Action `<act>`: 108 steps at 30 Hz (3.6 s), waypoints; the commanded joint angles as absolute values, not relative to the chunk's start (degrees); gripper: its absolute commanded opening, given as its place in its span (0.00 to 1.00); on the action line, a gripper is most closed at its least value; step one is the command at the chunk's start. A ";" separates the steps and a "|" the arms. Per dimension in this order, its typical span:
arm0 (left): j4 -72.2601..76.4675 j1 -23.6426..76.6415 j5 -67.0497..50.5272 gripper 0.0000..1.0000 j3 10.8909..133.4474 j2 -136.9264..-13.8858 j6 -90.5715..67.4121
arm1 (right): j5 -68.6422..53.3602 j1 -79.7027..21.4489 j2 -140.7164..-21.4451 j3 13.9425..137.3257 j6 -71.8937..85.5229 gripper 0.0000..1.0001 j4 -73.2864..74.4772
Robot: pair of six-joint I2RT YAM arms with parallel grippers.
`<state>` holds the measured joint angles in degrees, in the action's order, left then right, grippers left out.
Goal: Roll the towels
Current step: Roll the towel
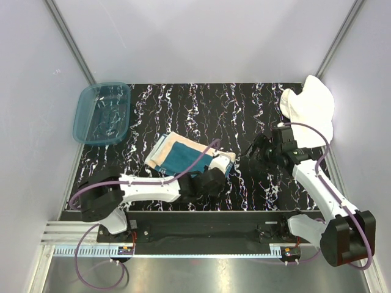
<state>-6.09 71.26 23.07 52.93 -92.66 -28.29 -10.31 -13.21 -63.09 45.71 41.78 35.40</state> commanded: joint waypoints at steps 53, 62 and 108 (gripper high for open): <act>-3.69 39.99 0.35 0.00 22.59 -73.82 -67.68 | -29.45 -31.20 -89.55 44.38 47.20 0.26 -13.36; -2.73 39.46 -2.28 0.00 22.33 -75.93 -67.67 | -30.41 -31.03 -101.33 44.29 47.46 0.24 -23.09; -6.16 71.11 32.79 0.78 50.99 -84.82 -22.06 | -20.91 -31.38 -103.63 53.35 40.96 0.23 2.55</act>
